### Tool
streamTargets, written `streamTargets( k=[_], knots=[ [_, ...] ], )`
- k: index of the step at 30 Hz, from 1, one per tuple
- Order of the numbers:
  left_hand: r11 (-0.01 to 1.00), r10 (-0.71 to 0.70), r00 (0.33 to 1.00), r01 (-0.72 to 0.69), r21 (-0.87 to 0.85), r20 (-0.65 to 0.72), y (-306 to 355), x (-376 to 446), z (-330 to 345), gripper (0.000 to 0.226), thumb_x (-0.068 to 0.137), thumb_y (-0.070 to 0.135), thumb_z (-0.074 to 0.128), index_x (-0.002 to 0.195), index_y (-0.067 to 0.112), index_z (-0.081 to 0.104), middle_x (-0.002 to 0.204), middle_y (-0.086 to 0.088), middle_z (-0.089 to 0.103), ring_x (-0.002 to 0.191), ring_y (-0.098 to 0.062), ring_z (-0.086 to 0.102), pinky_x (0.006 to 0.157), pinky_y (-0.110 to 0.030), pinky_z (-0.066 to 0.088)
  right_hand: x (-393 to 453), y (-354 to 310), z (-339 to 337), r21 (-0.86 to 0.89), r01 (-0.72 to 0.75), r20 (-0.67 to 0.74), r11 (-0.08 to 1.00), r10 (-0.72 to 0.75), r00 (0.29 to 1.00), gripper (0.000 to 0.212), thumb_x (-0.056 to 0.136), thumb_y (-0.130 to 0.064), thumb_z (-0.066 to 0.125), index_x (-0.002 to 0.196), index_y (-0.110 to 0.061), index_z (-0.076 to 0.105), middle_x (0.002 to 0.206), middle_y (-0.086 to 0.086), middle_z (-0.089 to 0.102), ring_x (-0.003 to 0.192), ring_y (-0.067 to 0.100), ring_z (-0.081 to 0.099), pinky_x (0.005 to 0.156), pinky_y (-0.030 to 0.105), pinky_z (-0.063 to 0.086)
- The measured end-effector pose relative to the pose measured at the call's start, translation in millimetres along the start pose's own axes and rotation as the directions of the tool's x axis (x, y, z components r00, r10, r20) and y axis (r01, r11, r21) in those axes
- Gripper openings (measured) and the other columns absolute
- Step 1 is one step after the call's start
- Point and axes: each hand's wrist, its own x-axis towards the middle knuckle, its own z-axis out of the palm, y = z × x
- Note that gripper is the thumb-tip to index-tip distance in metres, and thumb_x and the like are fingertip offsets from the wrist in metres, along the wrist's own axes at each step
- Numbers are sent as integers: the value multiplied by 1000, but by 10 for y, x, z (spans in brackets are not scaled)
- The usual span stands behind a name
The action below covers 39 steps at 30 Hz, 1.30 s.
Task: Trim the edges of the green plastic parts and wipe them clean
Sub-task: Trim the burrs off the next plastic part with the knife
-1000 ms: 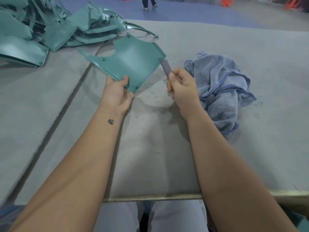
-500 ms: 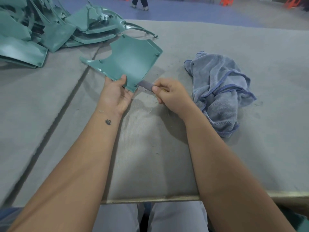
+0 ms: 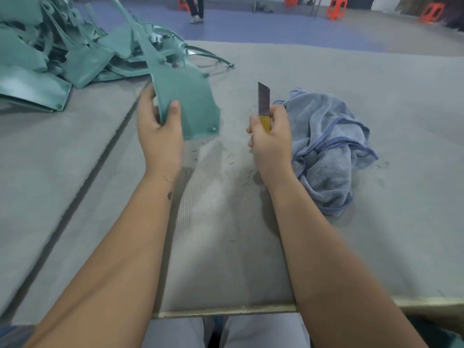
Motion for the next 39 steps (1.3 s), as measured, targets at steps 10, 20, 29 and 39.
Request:
streamTargets(
  k=[10, 20, 29, 39],
  knots=[
    [882, -468, 884, 468, -60, 4, -39, 176, -197, 23, 73, 0, 49, 78, 22, 54, 78, 1, 57, 73, -20, 55, 54, -24, 42, 35, 4, -74, 85, -60, -102, 995, 69, 992, 24, 94, -17, 51, 71, -23, 47, 66, -4, 43, 61, 14, 37, 58, 33, 34],
    [683, -509, 721, 671, -290, 471, -12, 205, -465, 28, 88, 20, 51, 86, 20, 79, 94, 0, 75, 79, -18, 72, 66, -28, 57, 43, 9, -127, -184, 101, -117, 978, -123, 985, 22, 99, -17, 42, 82, -21, 55, 94, -4, 50, 86, 5, 49, 80, 18, 37],
    [586, -533, 586, 776, -233, 611, -26, 212, -538, 38, 75, 37, 57, 102, 19, 77, 110, -2, 72, 93, -22, 71, 75, -35, 58, 21, -58, -103, -314, 148, 169, 938, -98, 981, 30, 79, -23, 48, 50, -15, 53, 69, -4, 54, 72, 18, 53, 86, 47, 43],
    [284, -446, 784, 581, -763, 432, -106, 206, -329, 47, 97, 44, 35, 131, 15, 50, 133, -13, 57, 129, -30, 51, 109, -44, 36, -22, -132, 9, -456, 236, 288, 858, -109, 952, 31, 96, -29, 50, 86, -8, 70, 79, -9, 49, 70, 15, 50, 62, 33, 39]
  ],
)
